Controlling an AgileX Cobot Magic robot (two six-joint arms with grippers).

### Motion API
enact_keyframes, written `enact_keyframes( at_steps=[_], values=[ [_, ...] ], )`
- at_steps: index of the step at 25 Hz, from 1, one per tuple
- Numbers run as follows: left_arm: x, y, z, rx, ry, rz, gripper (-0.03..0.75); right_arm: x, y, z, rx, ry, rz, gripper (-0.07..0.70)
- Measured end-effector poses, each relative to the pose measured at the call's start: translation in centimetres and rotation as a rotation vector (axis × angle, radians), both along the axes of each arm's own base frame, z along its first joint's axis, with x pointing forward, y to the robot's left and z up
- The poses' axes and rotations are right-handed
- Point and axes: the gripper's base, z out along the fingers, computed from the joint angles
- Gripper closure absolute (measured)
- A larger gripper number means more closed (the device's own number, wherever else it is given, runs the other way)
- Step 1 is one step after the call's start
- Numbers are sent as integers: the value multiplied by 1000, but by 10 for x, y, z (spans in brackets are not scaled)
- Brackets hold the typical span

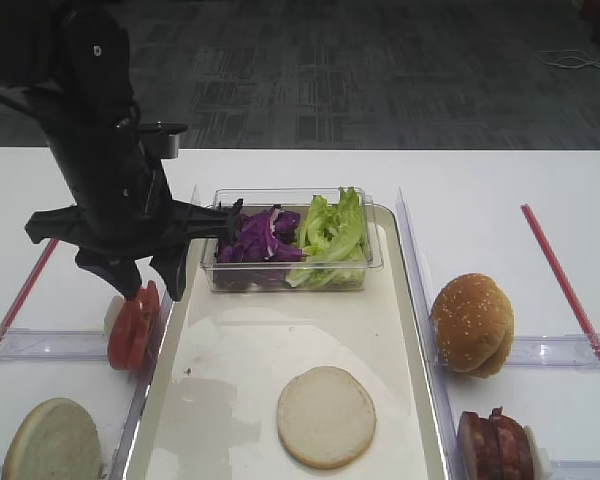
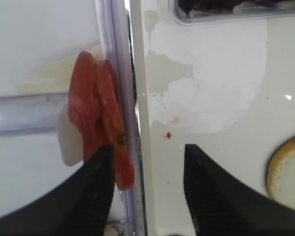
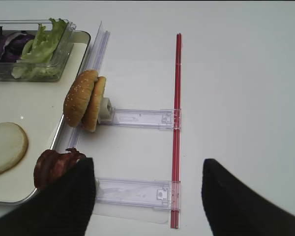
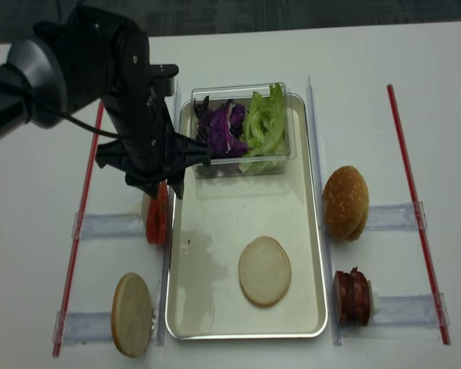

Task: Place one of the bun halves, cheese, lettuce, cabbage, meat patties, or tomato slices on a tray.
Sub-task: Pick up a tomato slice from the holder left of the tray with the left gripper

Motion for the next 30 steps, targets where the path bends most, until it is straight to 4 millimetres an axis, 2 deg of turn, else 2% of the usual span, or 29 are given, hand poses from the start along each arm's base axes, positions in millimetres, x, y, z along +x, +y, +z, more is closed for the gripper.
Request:
enact_keyframes(
  at_steps=[11, 23, 30],
  values=[
    [4, 0, 0, 2, -35, 34, 376, 0, 0, 0, 0, 0, 0, 160],
    [11, -2, -27, 53, 26, 49, 376, 0, 0, 0, 0, 0, 0, 160],
    [14, -3, -29, 41, 5, 49, 376, 0, 0, 0, 0, 0, 0, 160]
  ],
)
